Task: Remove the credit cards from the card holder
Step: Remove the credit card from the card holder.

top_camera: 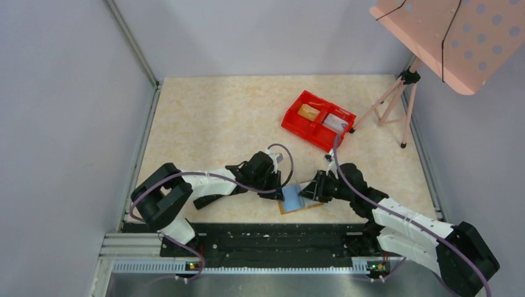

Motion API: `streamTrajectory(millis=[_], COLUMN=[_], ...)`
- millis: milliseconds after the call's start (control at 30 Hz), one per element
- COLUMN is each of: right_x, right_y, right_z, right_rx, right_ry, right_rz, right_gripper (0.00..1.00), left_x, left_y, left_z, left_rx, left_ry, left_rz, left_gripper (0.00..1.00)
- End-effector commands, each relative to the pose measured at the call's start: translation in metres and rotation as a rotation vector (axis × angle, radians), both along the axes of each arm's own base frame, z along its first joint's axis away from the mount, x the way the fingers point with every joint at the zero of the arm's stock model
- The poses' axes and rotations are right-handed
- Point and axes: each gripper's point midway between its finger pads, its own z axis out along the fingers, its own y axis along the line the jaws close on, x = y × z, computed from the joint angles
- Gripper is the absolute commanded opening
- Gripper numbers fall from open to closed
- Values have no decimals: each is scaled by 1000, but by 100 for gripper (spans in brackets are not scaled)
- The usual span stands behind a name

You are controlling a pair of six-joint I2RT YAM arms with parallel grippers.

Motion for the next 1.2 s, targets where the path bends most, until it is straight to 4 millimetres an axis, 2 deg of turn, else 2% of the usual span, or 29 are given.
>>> streamTrajectory(millis=[0, 300, 667, 933, 1033, 1167], right_x=[4, 3, 5, 19, 27, 30], right_y=[9, 14, 14, 8, 6, 11], right_z=[9, 10, 6, 2, -6, -13], right_rx=[31, 40, 19, -67, -123, -139], right_ry=[-38, -34, -33, -67, -73, -56], right_rz=[9, 28, 13, -15, -22, 2], right_gripper=[27, 27, 31, 32, 30, 26], left_x=[8, 14, 14, 13, 16, 22], left_y=[3, 7, 8, 3, 1, -3], left_z=[19, 31, 32, 31, 31, 33], left_rx=[6, 15, 17, 1, 3, 3], left_ry=[-45, -80, -81, -78, -84, -100], left_rz=[37, 69, 69, 52, 48, 49], left_gripper=[22, 23, 23, 23, 23, 21])
